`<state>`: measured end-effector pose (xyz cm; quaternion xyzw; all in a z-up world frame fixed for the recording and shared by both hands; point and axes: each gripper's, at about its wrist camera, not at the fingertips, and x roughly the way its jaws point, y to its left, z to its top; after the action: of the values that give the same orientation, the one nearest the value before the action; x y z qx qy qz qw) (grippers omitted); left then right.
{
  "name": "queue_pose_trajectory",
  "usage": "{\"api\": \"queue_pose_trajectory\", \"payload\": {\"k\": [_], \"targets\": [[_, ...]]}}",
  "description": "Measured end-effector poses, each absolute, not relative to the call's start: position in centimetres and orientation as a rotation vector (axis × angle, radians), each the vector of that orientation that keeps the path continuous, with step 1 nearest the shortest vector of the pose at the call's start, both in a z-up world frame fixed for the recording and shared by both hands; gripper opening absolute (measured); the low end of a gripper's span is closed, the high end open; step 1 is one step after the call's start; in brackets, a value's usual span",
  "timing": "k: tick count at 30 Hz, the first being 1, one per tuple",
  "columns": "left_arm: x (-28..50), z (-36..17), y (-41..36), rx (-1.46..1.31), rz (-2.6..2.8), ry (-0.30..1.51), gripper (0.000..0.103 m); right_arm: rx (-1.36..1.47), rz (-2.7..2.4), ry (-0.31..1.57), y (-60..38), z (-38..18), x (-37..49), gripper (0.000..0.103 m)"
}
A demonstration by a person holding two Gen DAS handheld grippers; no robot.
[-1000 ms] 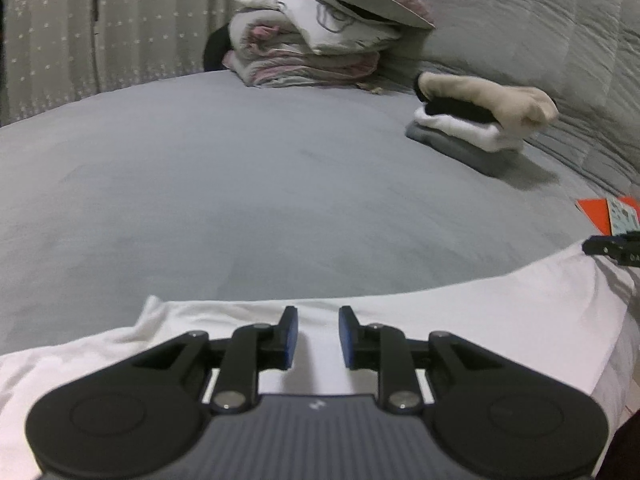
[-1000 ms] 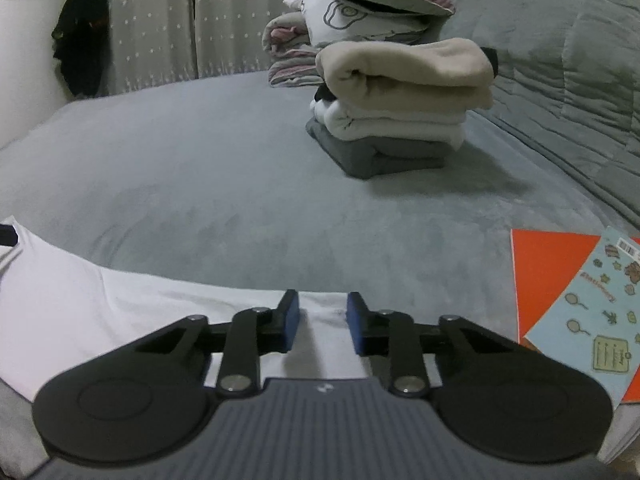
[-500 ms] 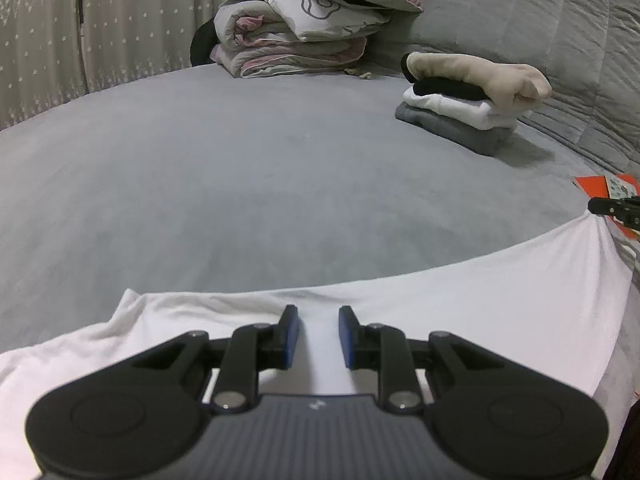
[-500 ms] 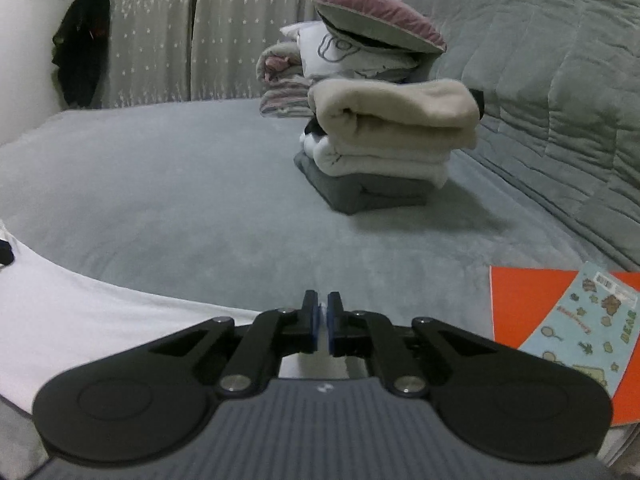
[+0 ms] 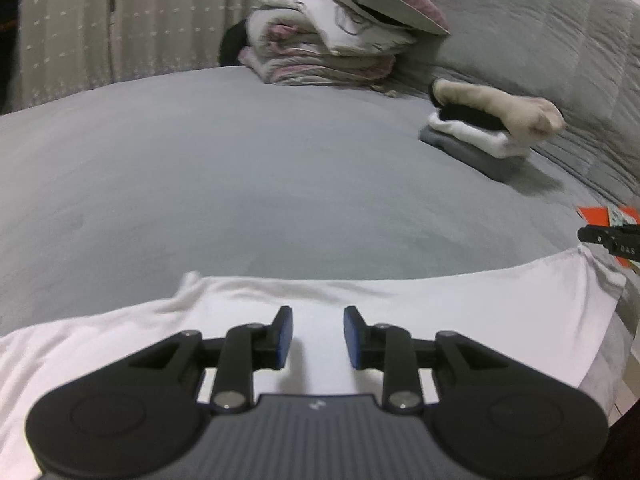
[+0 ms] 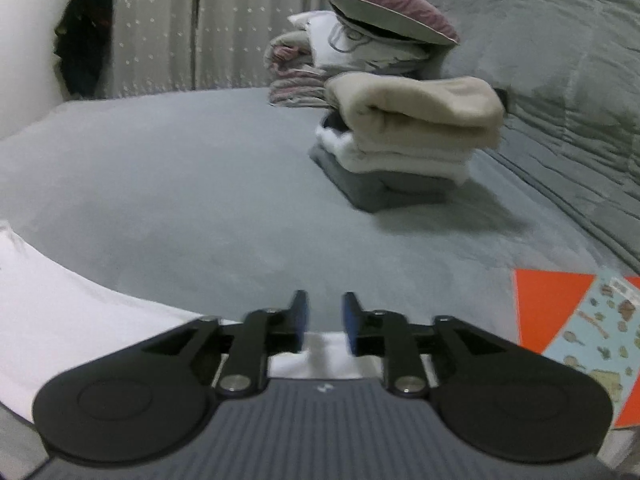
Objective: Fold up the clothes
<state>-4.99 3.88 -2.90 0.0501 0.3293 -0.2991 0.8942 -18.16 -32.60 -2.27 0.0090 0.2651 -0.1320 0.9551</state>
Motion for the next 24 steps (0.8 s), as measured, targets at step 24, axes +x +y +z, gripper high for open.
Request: {"api": "queue_pose_trajectory", "payload": {"k": [24], "targets": [[-11.6, -3.6, 17.7, 0.153, -0.567, 0.786, 0.032, -0.045, 0.406, 0.599, -14.1, -1.8, -12.8, 0.039]]}}
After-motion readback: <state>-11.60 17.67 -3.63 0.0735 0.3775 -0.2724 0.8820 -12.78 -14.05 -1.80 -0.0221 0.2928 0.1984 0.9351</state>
